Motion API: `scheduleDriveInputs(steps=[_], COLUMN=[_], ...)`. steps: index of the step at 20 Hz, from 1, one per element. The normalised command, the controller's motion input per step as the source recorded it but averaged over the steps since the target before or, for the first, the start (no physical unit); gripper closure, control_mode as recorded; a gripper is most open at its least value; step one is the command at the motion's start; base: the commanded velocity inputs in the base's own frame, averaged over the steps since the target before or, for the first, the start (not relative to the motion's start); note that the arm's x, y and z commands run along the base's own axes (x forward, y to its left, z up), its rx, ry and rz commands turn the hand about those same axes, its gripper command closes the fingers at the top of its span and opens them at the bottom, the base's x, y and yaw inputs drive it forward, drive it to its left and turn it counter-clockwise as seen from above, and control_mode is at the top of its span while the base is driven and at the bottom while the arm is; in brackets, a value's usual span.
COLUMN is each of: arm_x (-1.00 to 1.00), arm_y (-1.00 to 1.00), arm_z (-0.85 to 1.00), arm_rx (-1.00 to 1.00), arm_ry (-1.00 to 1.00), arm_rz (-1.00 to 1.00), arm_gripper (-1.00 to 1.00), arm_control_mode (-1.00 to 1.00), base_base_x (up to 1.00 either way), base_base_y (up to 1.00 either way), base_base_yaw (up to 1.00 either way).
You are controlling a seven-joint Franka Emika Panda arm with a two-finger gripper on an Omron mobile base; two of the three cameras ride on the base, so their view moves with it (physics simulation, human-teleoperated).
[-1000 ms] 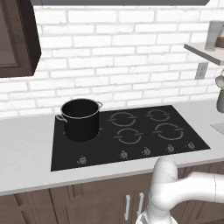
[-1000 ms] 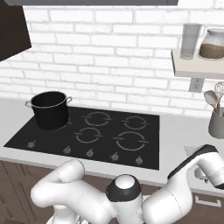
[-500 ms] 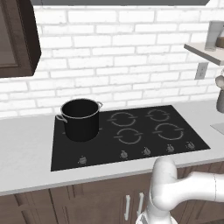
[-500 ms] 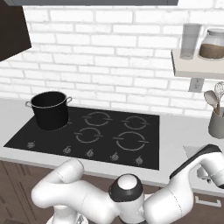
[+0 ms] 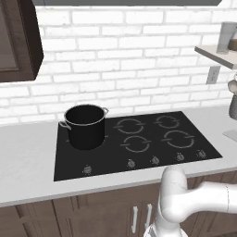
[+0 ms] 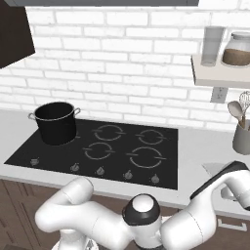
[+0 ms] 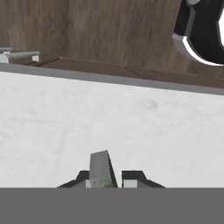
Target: Put the broccoli and garlic in the pot. Retrieve the spatula and lightly stir the vegetables in the pot.
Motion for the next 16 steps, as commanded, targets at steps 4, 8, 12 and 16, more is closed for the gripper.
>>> scheduleDriveInputs(steps=[4,8,12,16], arm_x=[-0.13,-0.45,-0.54,-0.29], arm_y=[0.29,0.54,0.81,1.00], arm_z=[0.18,0.89,1.00,0.99], arm_rx=[0.00,0.00,-0.09,-0.27], arm_ry=[-0.06,-0.17,-0.17,-0.03], arm_rz=[0.00,0.00,0.01,0.09], arm_gripper=[1.00,1.00,1.00,1.00], arm_control_mode=[-1.00,-1.00,-1.00,-1.00], base_base_x=[0.00,0.00,0.00,0.00], base_base_y=[0.00,0.00,0.00,0.00], base_base_yaw=[0.00,0.00,0.00,0.00])
